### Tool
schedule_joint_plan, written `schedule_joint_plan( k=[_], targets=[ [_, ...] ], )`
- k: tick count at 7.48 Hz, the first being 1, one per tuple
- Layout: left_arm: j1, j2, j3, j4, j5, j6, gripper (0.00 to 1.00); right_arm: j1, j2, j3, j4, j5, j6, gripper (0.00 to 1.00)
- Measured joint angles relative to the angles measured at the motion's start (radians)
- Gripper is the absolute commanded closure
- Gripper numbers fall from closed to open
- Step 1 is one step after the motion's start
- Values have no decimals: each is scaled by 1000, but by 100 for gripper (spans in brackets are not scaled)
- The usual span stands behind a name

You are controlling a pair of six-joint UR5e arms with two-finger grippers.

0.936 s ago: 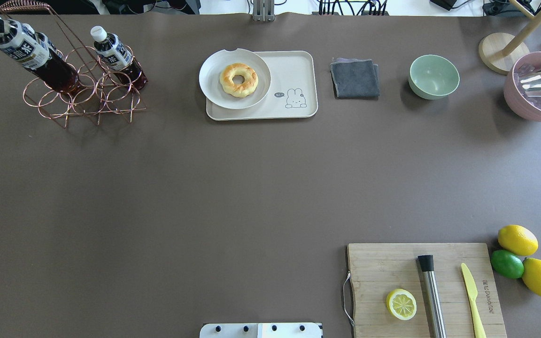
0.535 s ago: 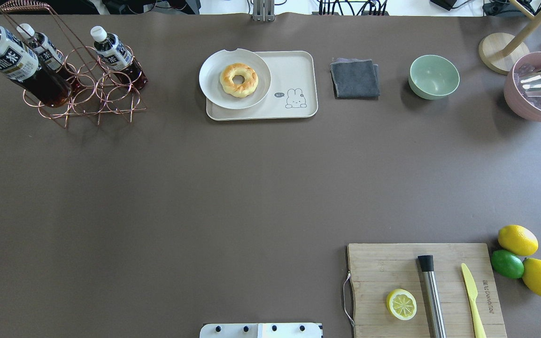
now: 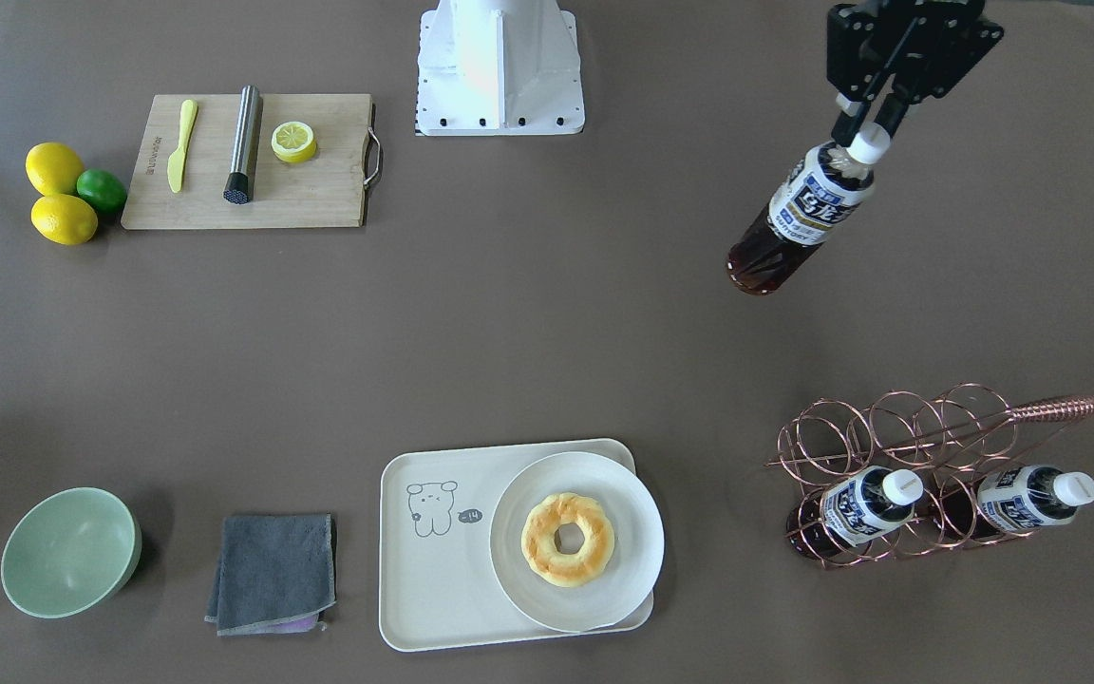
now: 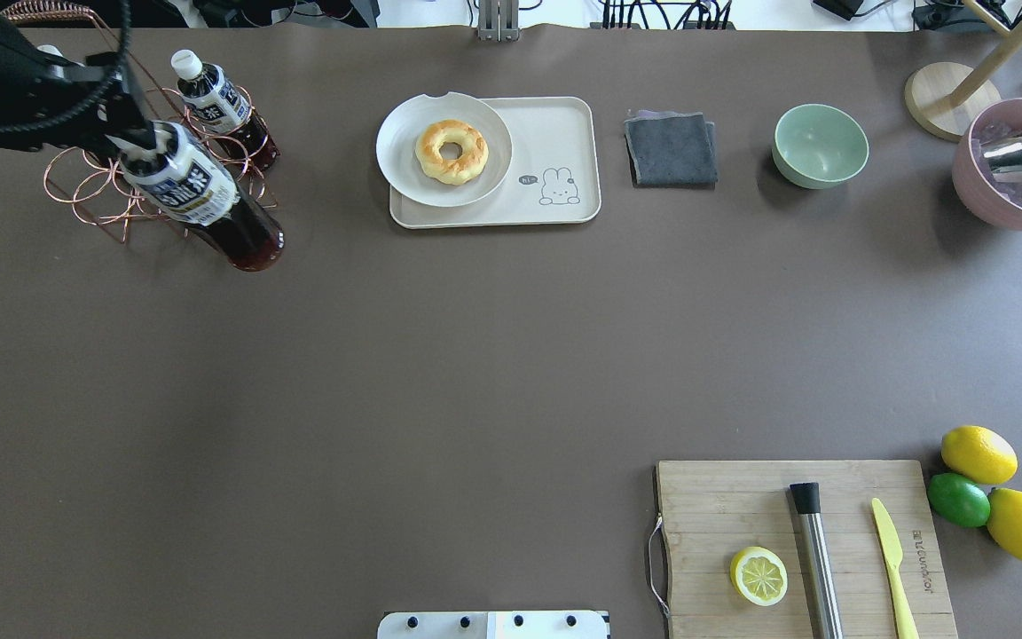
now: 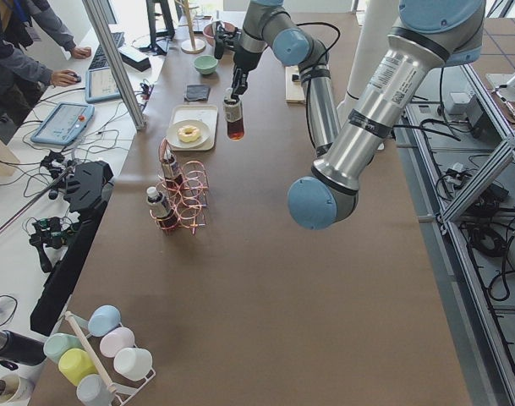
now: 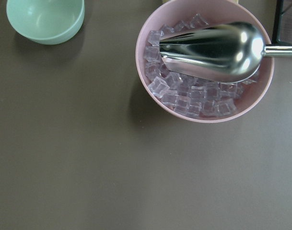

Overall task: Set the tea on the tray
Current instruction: 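Carry the tea bottle with the left gripper and set it down near the tray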

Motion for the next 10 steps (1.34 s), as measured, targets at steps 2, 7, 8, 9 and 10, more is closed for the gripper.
schedule_joint_plan(
  k=[2,7,8,9,10],
  targets=[
    [195,-130,32,62,170,-137,100,-78,58,17,1,-6,135,0],
    [495,-368,318,80,420,-292,100,-241,164,98,0,-8,453,0],
    [521,-389,366,73,435,-297,100,-258,176,106,0,-9,483,0],
    [538,-398,403,54,441,-299,100,-269,180,114,-1,-9,502,0],
    [557,-399,429,27,444,-301,100,-275,182,120,-1,-10,513,0]
  ],
)
